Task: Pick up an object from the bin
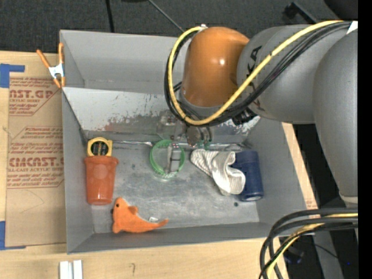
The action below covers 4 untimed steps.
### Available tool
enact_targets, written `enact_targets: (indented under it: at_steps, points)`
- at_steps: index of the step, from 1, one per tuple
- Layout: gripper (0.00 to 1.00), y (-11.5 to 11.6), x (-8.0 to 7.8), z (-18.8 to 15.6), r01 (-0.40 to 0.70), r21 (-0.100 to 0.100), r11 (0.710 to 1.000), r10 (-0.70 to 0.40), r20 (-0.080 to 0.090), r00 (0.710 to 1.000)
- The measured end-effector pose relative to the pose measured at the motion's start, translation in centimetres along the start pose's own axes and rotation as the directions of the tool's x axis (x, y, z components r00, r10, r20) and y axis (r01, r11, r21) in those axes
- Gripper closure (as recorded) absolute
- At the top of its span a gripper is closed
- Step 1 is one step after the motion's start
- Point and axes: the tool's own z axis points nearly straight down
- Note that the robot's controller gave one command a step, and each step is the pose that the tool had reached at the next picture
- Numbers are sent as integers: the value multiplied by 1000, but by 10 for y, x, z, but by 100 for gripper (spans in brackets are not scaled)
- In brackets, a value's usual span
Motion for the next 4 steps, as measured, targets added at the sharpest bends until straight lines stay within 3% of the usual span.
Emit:
enact_targets:
  at_steps: [1, 2, 3, 4]
  points:
    - [0, 0, 0, 0, 0, 0, 1000, 0, 0, 1000]
    - [0, -26, 14, 43, 4, 0, 1000, -4, 6, 1000]
    - [0, -56, 14, 62, -129, 2, 992, 129, -8, 992]
    - [100, -82, 20, 116, -144, 1, 990, 144, 1, 990]
